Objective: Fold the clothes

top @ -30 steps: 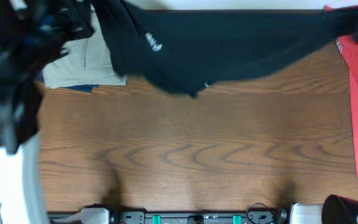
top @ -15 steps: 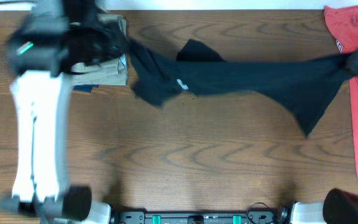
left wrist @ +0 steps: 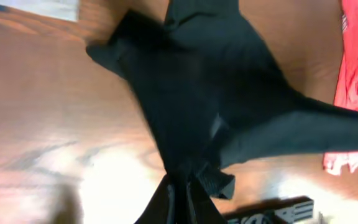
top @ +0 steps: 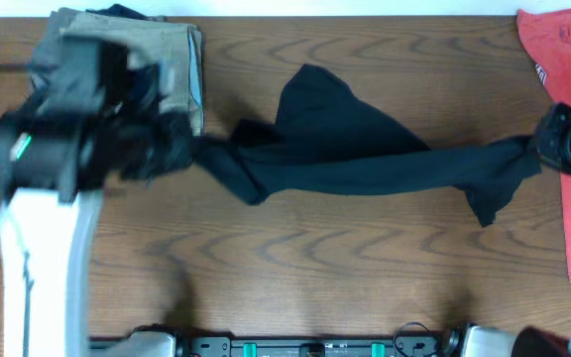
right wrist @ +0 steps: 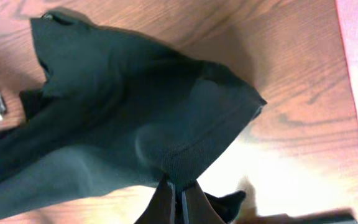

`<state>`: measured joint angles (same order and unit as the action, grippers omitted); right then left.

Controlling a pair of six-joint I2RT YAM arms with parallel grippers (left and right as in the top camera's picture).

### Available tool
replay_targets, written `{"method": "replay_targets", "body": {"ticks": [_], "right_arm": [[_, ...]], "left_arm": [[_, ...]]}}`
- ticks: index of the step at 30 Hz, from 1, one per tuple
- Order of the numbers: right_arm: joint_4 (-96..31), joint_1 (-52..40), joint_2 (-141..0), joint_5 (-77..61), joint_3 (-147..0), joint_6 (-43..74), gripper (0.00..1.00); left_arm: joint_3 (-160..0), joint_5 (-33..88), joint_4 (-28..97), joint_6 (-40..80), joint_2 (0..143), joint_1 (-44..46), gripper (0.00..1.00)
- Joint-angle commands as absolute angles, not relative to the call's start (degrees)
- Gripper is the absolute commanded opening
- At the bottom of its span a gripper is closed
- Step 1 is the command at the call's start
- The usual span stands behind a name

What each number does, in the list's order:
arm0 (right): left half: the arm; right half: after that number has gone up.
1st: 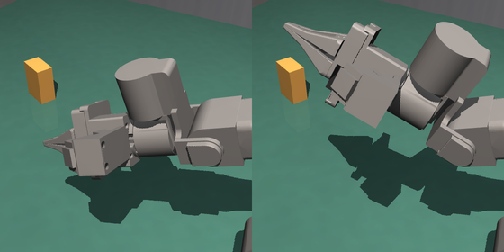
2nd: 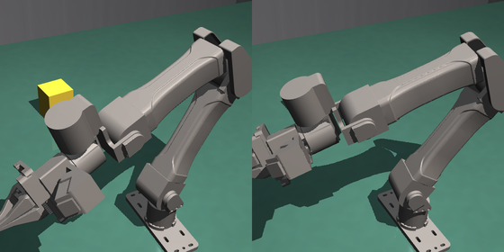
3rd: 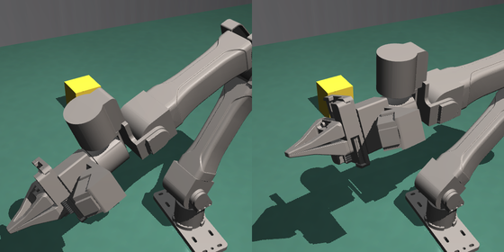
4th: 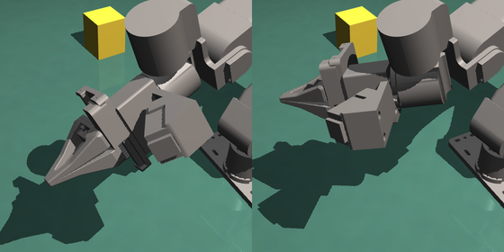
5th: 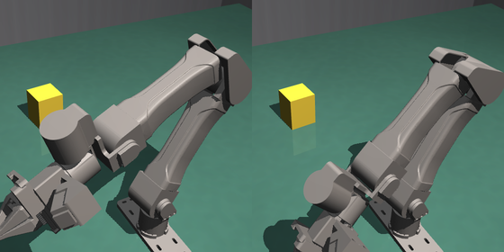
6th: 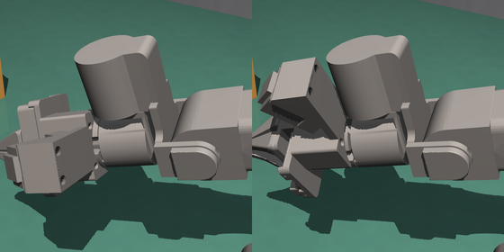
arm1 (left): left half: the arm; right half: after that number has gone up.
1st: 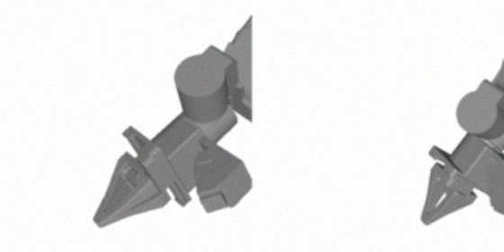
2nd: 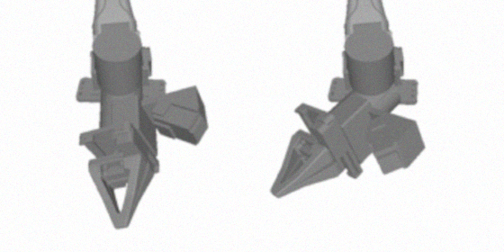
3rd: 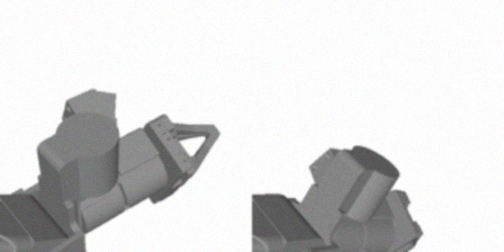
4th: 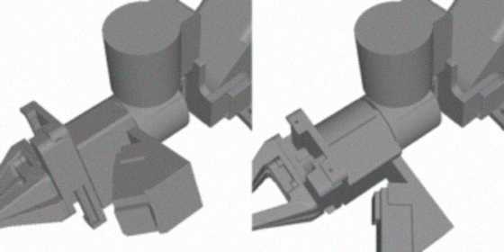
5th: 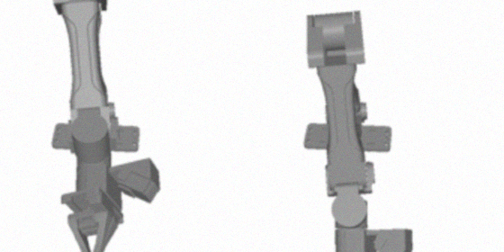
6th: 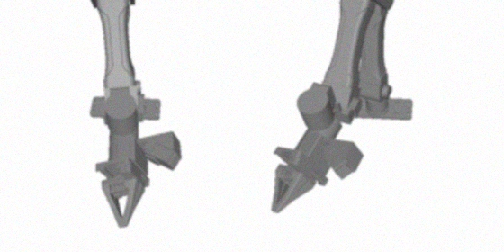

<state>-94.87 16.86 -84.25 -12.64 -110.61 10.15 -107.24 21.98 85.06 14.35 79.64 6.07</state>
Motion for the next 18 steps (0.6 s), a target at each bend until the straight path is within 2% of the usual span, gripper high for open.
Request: {"method": "replay_targets", "body": {"ticks": [1, 6, 18], "right_arm": [[-97.0, 16.5, -80.9, -12.7, -110.8, 9.5, 0.01], [-97.3, 15.7, -77.3, -12.7, -107.7, 9.6, 0.01], [-95.5, 13.7, -67.0, -12.1, -87.4, 9.3, 0.01]], "left_arm": [[-108.1, 18.9, 88.1, 14.2, 75.7, 5.8, 0.06], [-108.1, 18.7, 96.7, 14.2, 73.9, 5.8, 0.06], [-90.5, 18.8, 96.8, 14.2, 66.5, 6.2, 0.06]]}}
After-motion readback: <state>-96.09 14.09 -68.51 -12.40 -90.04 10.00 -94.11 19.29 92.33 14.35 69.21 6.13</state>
